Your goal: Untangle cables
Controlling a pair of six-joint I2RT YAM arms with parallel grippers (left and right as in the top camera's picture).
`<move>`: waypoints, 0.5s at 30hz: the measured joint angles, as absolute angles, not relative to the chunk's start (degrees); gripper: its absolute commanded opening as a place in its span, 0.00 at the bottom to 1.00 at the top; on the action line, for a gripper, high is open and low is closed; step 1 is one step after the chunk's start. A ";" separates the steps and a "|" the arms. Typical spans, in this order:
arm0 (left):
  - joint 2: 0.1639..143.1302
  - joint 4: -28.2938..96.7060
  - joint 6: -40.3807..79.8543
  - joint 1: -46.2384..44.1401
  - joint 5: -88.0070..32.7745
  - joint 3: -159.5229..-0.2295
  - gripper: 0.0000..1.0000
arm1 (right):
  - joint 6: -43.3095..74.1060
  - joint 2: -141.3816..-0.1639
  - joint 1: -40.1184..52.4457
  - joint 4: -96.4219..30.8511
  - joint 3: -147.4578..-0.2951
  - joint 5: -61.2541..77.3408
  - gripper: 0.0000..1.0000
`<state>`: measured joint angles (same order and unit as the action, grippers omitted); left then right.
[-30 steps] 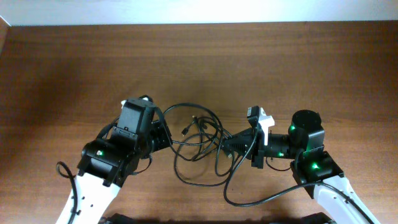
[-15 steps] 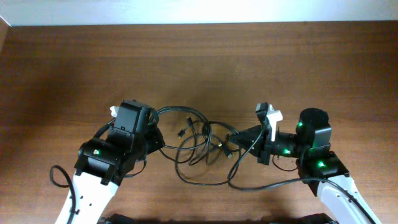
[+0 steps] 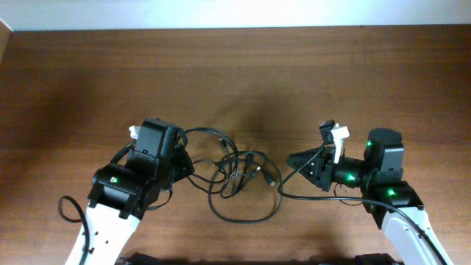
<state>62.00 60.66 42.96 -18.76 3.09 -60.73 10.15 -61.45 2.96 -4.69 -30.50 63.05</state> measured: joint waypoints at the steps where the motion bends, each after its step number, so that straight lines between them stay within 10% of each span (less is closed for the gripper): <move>1: 62.00 60.64 42.96 -18.76 3.09 -60.73 0.00 | 10.39 -61.45 2.92 -4.73 -30.50 62.94 0.43; 5: 62.00 60.03 42.61 -18.76 2.79 -60.73 0.00 | 10.28 -61.45 2.85 -5.56 -30.50 62.67 0.62; 15: 62.00 54.61 33.74 -18.76 -8.67 -60.73 0.00 | 5.06 -61.45 2.85 -6.00 -30.50 62.43 0.63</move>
<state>62.00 54.61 33.74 -18.76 -8.67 -60.73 5.06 -61.45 2.85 -6.00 -30.50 62.43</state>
